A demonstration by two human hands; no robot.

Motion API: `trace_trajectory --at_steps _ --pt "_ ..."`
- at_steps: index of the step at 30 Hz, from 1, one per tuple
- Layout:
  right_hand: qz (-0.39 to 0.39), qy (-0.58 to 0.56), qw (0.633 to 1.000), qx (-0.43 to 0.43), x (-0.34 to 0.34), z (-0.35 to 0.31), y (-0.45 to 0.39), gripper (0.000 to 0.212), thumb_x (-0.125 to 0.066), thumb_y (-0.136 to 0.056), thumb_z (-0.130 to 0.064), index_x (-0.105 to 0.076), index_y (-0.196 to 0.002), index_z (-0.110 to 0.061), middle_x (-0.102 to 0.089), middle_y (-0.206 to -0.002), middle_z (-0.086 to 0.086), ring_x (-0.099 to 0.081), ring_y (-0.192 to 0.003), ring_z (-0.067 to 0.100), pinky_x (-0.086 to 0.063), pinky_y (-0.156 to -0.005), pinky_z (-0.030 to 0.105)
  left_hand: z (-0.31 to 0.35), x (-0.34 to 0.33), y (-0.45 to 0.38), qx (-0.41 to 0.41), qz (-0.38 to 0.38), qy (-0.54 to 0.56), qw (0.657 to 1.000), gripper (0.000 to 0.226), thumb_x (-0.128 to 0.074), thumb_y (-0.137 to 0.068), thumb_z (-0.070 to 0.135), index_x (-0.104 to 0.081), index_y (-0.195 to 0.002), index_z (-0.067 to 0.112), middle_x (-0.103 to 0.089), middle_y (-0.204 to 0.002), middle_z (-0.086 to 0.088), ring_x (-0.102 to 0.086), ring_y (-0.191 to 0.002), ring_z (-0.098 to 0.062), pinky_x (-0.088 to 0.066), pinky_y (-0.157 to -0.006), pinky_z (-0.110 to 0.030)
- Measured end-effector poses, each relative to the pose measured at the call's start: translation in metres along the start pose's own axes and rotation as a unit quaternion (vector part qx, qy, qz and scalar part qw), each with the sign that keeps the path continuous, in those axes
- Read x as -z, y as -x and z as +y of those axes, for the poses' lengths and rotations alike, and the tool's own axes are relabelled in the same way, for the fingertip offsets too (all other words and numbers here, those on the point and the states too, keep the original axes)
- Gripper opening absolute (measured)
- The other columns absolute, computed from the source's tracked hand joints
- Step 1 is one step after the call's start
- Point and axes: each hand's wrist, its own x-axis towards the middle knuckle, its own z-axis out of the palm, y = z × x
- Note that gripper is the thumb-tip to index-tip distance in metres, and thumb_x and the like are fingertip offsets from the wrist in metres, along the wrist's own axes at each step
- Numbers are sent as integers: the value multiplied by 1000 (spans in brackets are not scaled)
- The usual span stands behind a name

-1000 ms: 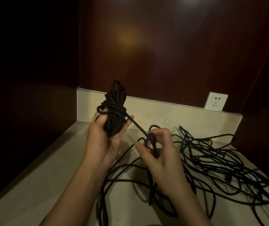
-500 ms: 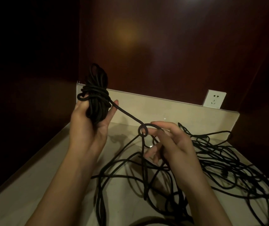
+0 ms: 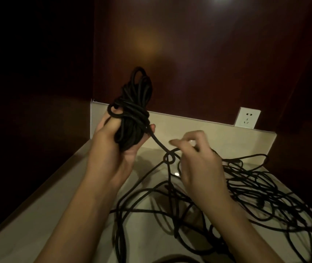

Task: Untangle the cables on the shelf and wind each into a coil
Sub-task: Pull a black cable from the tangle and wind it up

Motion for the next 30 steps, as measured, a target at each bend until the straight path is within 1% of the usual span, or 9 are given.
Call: trace_trajectory --at_steps 3,7,9,12,17,19,21,25,30 --pt "-17 13 992 128 -8 7 2 27 -53 -91 -29 -64 -111 -14 -58 -104 -2 -52 -79 16 -49 -53 36 0 -4 3 -11 -18 -7 1000 14 -52 -92 12 -64 -99 12 -72 -80 -2 -69 -74 -13 -59 -70 -33" --pt "40 60 985 155 -18 7 2 58 -50 -87 -70 -62 -83 -14 -56 -81 -2 -46 -70 16 -35 -46 29 -5 -7 6 -6 -15 3 1000 14 -52 -92 8 -64 -100 11 -71 -81 -1 -69 -74 -11 -59 -71 -33" --pt "78 92 983 136 -28 3 -5 56 -47 -92 -66 -56 -72 -14 -54 -72 -1 -47 -67 19 -33 -44 30 -14 -9 8 -4 -1 -16 1000 17 -49 -98 4 -64 -100 10 -72 -81 -3 -70 -75 -11 -60 -74 -34" --pt "110 8 982 156 -46 6 -12 36 -51 -98 -31 -59 -71 -10 -55 -68 2 -48 -70 22 -41 -54 40 -17 -8 4 -31 54 -50 997 21 -48 -101 3 -67 -97 13 -75 -83 -4 -72 -75 -14 -61 -79 -37" --pt "34 28 987 158 -48 -7 -7 52 -57 -82 -64 -55 -75 -13 -51 -74 -3 -46 -78 19 -36 -74 35 -7 15 -13 -46 137 -34 989 16 -52 -100 5 -66 -107 10 -75 -96 -9 -73 -86 -16 -60 -80 -37" --pt "59 14 985 160 -51 -5 -13 38 -60 -90 -46 -59 -77 -9 -57 -74 2 -51 -77 21 -44 -74 38 -4 18 -16 -59 151 -25 986 15 -52 -100 6 -65 -108 10 -75 -102 -10 -73 -93 -19 -60 -80 -38" --pt "16 -140 982 125 -46 2 -24 26 -57 -94 -34 -61 -92 -9 -64 -84 1 -60 -81 17 -50 -75 38 1 19 -17 -79 152 -25 985 15 -53 -101 7 -66 -108 11 -76 -102 -9 -74 -96 -21 -61 -82 -40" --pt "-120 -482 866 -54 -31 5 -48 34 -63 -94 -35 -51 -92 -2 -74 -84 12 -72 -83 19 -56 -75 29 8 26 -21 -92 155 -23 983 16 -52 -101 7 -64 -111 10 -75 -102 -9 -74 -93 -19 -61 -85 -41" --pt "-287 -543 730 -300 -54 42 -116 34 -61 -85 -44 -68 -77 -11 -75 -93 9 -67 -94 22 -53 -90 35 -13 32 -26 -104 186 -114 970 17 -55 -99 5 -63 -112 13 -72 -105 -13 -72 -91 -22 -59 -70 -30"
